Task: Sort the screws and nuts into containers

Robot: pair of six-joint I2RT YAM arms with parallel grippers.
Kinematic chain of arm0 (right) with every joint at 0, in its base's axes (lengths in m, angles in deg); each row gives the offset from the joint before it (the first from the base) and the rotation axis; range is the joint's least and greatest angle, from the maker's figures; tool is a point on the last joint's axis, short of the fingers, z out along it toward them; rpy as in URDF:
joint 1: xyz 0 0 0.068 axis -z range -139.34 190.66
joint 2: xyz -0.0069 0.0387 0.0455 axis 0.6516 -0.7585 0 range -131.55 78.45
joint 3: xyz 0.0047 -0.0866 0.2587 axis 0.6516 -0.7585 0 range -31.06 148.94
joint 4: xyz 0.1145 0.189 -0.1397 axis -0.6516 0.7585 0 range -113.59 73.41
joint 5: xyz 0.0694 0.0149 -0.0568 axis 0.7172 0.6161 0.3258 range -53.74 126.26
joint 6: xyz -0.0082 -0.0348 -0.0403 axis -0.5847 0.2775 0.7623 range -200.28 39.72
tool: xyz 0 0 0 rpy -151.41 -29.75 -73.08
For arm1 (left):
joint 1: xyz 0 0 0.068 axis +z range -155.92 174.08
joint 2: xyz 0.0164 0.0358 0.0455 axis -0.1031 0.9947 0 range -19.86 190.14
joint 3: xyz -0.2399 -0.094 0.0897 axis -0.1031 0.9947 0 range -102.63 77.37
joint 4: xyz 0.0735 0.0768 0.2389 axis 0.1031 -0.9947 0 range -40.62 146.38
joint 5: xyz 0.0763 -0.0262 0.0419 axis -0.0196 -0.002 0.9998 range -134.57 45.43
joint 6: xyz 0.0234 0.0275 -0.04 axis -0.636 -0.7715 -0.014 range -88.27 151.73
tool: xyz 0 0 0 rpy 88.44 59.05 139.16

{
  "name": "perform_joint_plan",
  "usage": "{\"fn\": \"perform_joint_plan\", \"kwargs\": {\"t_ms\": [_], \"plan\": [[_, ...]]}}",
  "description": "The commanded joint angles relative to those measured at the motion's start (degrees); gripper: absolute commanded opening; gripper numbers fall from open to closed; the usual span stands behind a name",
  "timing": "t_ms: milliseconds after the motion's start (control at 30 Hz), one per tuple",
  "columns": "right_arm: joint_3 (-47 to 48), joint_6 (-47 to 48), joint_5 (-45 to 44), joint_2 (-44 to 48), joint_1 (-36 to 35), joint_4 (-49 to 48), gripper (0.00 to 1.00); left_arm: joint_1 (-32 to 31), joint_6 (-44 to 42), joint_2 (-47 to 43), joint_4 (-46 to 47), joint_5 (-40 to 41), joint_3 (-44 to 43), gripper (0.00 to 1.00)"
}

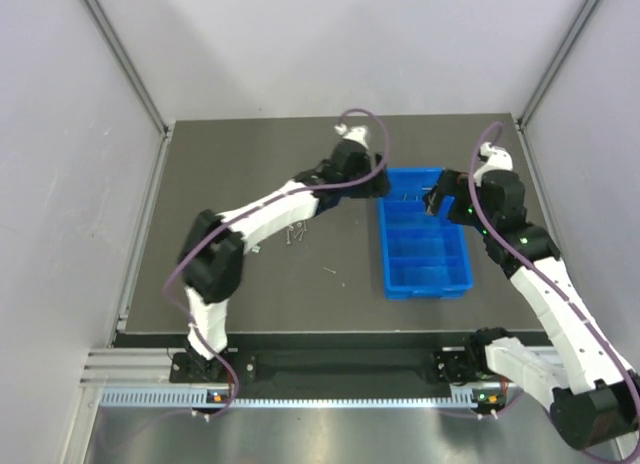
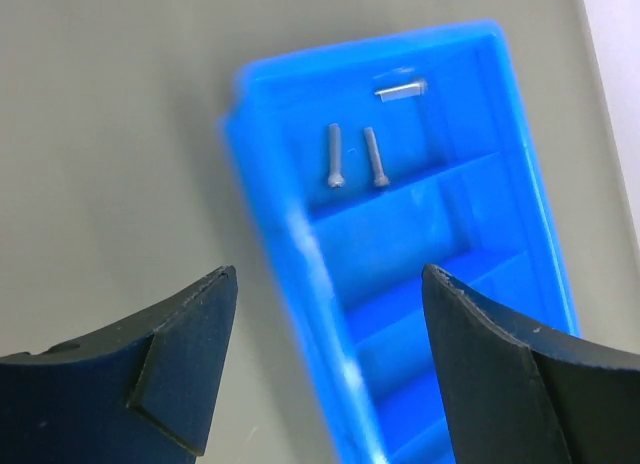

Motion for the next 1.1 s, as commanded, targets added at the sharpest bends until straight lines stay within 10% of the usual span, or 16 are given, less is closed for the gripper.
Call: {"fn": "perform_joint_plan", "kwargs": {"t_ms": [0,433,1067], "plan": [[4.2,1.1,0.1,-2.4,-6.1,-5.9,1.00,5.2,1.7,-17.0,2.6,7.6,12.7,0.79],[21.2,-3.3,-6.4,-36.0,-38.6,-12.8,0.85,23.6,0.8,-56.4,-21.7,25.5,35.9,0.82],[44.9,-6.2,-11.0,-70.1,-43.7,-9.4,0.53,25.4,-2.1,-62.7,-28.5,32.5,36.6,0.83]]}}
